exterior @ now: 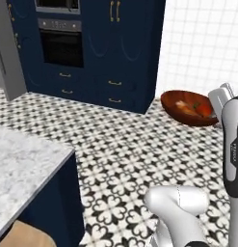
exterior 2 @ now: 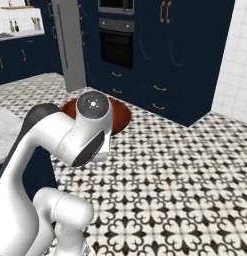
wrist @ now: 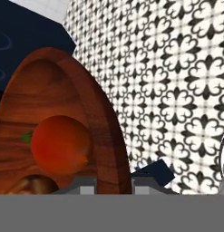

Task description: Pick the chicken drumstick and tomato from their plates and place them in the bowl. Then put the bowl in the fridge.

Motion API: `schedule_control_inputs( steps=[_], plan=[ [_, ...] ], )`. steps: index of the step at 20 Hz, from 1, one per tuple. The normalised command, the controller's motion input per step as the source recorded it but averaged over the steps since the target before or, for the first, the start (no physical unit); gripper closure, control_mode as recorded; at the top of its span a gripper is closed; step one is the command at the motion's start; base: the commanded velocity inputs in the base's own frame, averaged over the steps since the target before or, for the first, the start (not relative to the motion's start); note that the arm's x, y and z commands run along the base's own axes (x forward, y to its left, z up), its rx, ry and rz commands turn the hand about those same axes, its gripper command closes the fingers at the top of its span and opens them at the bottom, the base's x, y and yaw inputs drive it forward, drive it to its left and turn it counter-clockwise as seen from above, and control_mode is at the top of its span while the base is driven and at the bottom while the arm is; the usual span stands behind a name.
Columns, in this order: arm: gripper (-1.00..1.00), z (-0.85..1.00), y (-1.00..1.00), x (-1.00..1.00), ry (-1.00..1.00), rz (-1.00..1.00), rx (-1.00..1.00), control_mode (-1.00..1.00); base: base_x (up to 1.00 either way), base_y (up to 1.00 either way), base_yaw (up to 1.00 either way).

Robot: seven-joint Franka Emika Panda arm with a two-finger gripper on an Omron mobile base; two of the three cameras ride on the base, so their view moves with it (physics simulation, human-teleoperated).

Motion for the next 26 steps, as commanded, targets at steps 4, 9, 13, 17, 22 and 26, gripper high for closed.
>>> schedule_control_inputs(
  steps=[4, 9, 13, 17, 22, 26],
  plan=[
    [1.00, 0.00, 0.00, 0.00, 0.00, 0.00, 0.00, 1.00, 1.00, -0.50, 0.05],
    [1.00, 0.00, 0.00, 0.00, 0.00, 0.00, 0.00, 1.00, 1.00, -0.46, 0.15],
    [1.00, 0.00, 0.00, 0.00, 0.00, 0.00, 0.00, 1.00, 1.00, -0.37, 0.46],
    [1.00, 0.00, 0.00, 0.00, 0.00, 0.00, 0.00, 1.00, 1.00, -0.14, 0.70],
    [1.00, 0.00, 0.00, 0.00, 0.00, 0.00, 0.00, 1.00, 1.00, -0.09, 0.75],
    [1.00, 0.00, 0.00, 0.00, 0.00, 0.00, 0.00, 1.00, 1.00, -0.16, 0.74]
  ],
)
